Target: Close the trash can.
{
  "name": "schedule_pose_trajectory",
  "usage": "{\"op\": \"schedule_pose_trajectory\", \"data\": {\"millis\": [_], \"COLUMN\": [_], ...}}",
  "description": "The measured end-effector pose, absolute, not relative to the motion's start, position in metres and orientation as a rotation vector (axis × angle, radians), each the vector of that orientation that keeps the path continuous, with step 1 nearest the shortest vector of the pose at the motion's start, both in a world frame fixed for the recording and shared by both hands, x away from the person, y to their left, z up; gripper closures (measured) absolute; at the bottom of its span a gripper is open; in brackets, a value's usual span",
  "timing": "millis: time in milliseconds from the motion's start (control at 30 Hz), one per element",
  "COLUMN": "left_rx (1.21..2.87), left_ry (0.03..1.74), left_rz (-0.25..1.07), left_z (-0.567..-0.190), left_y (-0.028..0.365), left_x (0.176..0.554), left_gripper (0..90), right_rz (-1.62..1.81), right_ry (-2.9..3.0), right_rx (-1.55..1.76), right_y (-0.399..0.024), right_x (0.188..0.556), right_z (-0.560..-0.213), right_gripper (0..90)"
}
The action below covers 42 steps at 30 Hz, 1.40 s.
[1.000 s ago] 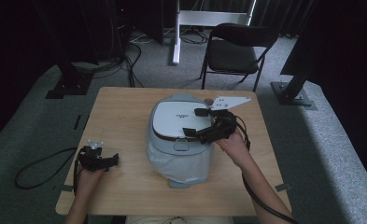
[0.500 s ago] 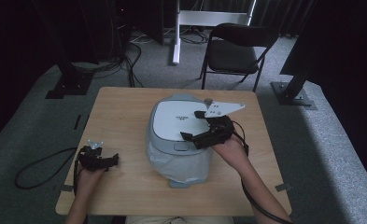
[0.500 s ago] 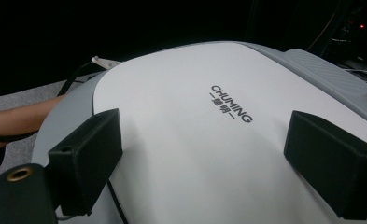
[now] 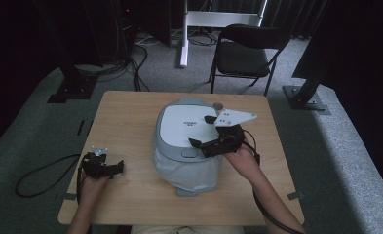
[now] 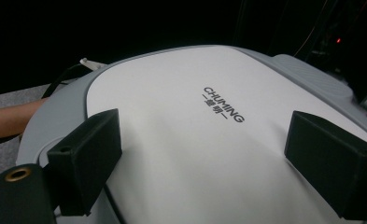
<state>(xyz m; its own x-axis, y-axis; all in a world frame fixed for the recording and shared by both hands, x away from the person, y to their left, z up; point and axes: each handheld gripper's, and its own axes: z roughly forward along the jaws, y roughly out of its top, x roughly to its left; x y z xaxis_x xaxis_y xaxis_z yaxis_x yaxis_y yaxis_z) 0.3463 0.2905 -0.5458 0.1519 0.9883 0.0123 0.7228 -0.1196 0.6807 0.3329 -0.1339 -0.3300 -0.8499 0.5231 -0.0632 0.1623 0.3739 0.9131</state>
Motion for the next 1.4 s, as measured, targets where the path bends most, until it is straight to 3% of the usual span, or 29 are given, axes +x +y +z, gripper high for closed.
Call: {"op": "schedule_pose_trajectory", "data": {"millis": [1000, 1400], "left_rx": [1.905, 1.904], "left_ry": [1.625, 1.626], "left_rz": [0.652, 0.652], "left_z": [-0.546, -0.546], "left_y": [0.291, 0.291], "left_x": [0.346, 0.346], "left_gripper": [0.0, 0.0], "right_rz": [1.435, 1.414], "right_ry": [2.095, 2.070], "right_rx": [0.842, 0.939], "right_y": [-0.197, -0.224], "right_x": [0.331, 0.324], "right_z": [-0.332, -0.354], "right_gripper": [10.4, 10.4]}}
